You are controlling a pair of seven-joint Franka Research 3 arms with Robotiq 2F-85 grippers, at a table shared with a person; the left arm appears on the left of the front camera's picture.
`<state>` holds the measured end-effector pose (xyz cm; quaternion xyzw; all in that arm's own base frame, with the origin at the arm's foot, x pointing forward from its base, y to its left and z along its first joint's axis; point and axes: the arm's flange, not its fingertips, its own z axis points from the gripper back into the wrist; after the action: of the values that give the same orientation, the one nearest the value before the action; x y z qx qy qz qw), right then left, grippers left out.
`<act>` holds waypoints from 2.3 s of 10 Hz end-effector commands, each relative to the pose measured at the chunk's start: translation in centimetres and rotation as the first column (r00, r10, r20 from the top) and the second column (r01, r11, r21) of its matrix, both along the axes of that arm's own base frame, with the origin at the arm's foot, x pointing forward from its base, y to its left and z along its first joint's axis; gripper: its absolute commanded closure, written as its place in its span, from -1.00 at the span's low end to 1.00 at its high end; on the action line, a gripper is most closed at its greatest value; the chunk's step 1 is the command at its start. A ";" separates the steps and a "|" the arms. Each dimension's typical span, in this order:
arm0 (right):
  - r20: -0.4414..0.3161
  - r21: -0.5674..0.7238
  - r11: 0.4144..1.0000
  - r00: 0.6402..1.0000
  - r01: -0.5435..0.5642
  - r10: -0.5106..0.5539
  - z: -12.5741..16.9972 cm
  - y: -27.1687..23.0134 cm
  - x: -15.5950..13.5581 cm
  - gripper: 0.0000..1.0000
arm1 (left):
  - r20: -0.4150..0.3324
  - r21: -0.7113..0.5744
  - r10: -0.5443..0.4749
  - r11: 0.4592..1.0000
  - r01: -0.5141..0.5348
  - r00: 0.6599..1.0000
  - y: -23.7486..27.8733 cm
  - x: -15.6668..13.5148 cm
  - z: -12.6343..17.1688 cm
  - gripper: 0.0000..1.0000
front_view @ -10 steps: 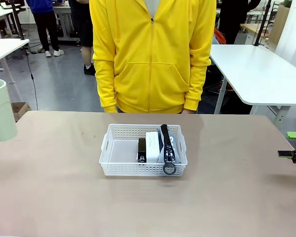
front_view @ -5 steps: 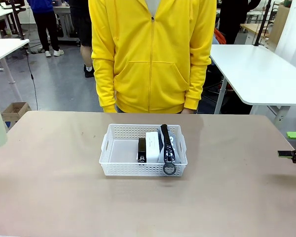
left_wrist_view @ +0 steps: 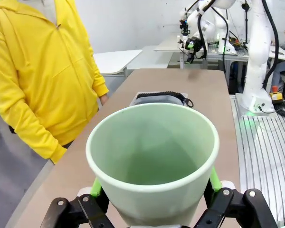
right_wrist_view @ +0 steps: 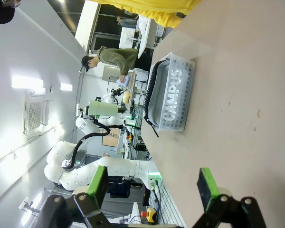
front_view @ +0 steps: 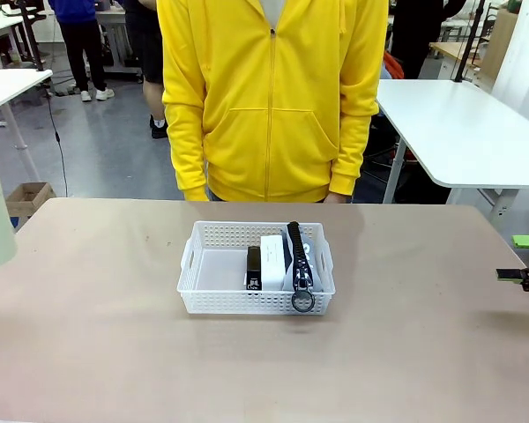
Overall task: Efficiently arrange items inside the basket to fit them all.
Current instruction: Pick up the Reusable plastic cup and place it inside the Organizing basket.
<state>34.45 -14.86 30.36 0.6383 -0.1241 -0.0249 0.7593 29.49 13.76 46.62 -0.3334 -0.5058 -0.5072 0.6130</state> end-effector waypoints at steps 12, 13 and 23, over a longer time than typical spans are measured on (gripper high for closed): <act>0.015 0.000 1.000 1.000 -0.014 0.014 0.1 -0.1 -0.3 -1.00 | -0.175 0.224 -0.436 0.855 0.467 0.883 -29.0 6.4 -1.3 -0.83; 0.015 0.000 1.000 1.000 -0.014 0.014 0.1 -0.1 -0.3 -1.00 | -0.175 0.224 -0.436 0.855 0.467 0.883 -29.0 6.4 -1.3 -0.83; 0.015 0.000 1.000 1.000 -0.014 0.014 0.1 -0.1 -0.3 -1.00 | -0.612 0.320 0.604 0.779 -0.539 0.510 -37.0 12.5 -0.5 -0.83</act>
<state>34.43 -14.86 30.36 0.6384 -0.1240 -0.0247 0.7593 40.79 -20.87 45.49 -0.2988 -0.3330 -0.1710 0.8778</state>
